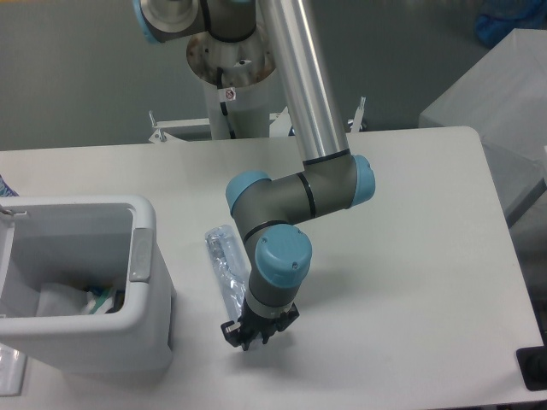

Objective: Place the trash in the trash can
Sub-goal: 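Lower the gripper to the bottle's cap end and close it, then lift the bottle upright and carry it over the bin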

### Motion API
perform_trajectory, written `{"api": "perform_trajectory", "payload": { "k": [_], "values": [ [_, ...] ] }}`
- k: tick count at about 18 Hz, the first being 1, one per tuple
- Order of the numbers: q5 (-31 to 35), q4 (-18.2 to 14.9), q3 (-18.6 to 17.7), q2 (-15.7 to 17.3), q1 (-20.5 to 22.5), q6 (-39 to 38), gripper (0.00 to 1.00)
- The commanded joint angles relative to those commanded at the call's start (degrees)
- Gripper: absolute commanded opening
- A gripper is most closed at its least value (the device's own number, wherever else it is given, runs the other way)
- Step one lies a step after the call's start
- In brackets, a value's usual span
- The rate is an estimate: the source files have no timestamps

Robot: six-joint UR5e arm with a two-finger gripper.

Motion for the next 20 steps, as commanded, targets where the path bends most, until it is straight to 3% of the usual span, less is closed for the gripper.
{"api": "perform_trajectory", "payload": {
  "k": [2,8,13,20],
  "values": [
    [0.7,0.0,0.44,0.35,0.0,0.17,0.31],
    [1.5,0.0,2.19,3.78,0.26,0.79,0.31],
    [1.41,0.79,8.25,7.64,2.01,3.86,0.31],
    [1.14,3.86,16.69,11.95,4.04,1.41,0.31]
  ]
}}
